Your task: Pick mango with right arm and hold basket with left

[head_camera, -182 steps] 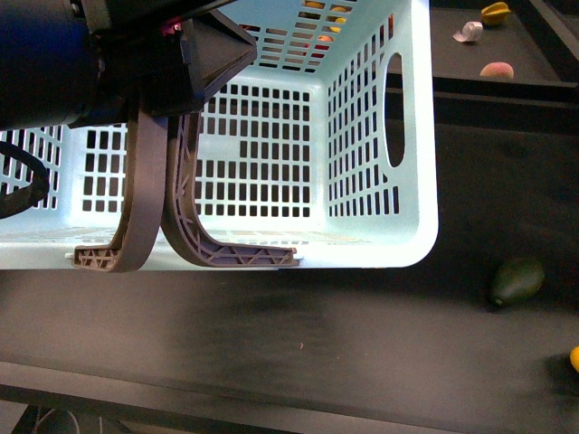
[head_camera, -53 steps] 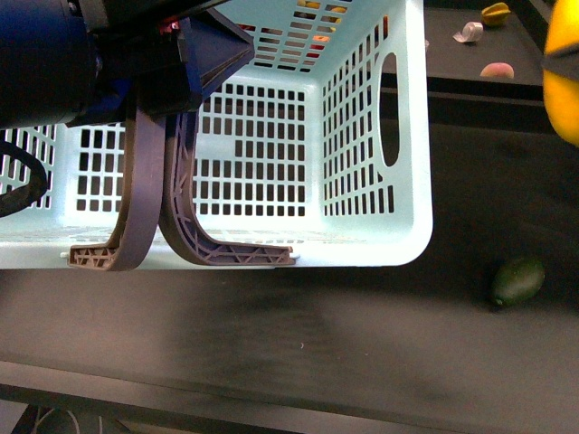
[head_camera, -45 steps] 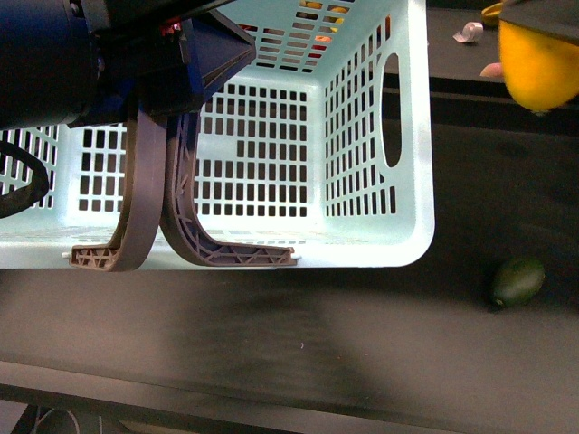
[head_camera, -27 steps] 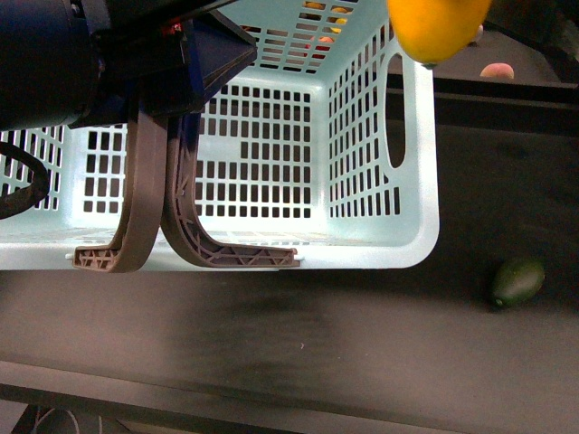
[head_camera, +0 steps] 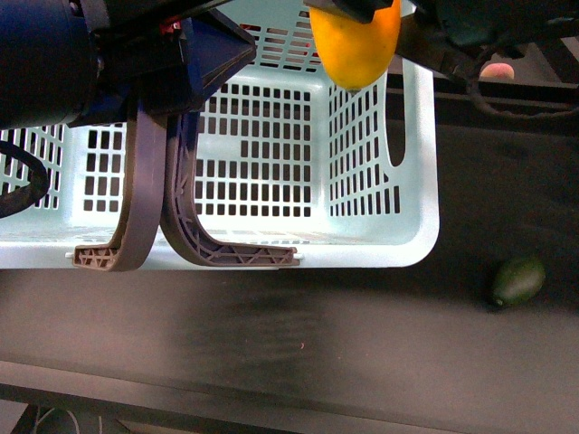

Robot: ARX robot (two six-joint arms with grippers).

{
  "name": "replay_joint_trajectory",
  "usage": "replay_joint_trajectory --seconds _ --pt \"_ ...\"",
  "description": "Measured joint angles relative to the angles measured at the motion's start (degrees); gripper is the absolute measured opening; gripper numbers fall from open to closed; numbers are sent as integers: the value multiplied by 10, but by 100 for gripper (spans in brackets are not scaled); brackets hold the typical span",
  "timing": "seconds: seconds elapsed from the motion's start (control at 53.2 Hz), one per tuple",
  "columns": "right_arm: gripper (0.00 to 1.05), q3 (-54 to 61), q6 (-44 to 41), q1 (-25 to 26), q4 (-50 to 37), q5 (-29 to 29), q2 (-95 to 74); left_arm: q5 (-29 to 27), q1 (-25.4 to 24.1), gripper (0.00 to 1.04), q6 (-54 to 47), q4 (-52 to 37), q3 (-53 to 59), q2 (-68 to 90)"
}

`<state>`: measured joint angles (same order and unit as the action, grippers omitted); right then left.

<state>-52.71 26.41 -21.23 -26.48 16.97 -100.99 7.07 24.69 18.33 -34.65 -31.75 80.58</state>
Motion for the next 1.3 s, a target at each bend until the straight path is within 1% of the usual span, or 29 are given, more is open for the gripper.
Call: replay_joint_trajectory --seconds 0.094,0.113,0.131,0.15,0.207,0.225,0.338,0.432,0.507,0.545,0.639,0.657,0.845,0.92,1.033,1.146,1.296 --pt "66 -5 1 -3 0 -2 -10 0 0 6 0 0 0 0" --pt "70 -7 2 -5 -1 -2 -13 0 0 6 0 0 0 0" --pt "71 -7 2 -5 -2 -2 -14 0 0 6 0 0 0 0" --pt "75 -8 5 -6 -2 -2 -15 0 0 6 0 0 0 0" --pt "81 -8 6 -7 -4 -2 -17 0 0 6 0 0 0 0" --pt "85 -8 8 -9 -6 -2 -17 0 0 6 0 0 0 0" --pt "98 -8 16 -9 -17 -2 -15 0 0 6 0 0 0 0" --pt "96 -3 21 -6 -28 -9 -3 0 0 6 0 0 0 0" --pt "96 13 23 4 -33 -24 22 -2 1 6 -1 0 0 3" --pt "96 21 21 9 -32 -37 35 -2 1 6 1 0 1 3" --pt "96 49 -13 23 -21 -90 78 -2 0 6 5 0 1 3" --pt "96 52 -14 24 -20 -92 81 -3 0 6 6 0 1 3" --pt "96 124 -41 66 -19 -125 184 -2 0 6 1 0 1 3" --pt "96 156 -60 83 -19 -154 229 0 0 6 3 0 1 3" --pt "96 205 -78 108 -13 -172 300 0 1 6 2 0 1 3" --pt "96 279 -82 132 39 -178 414 0 1 6 2 0 1 3" --pt "96 339 -81 139 92 -205 537 -1 1 6 2 0 1 3"
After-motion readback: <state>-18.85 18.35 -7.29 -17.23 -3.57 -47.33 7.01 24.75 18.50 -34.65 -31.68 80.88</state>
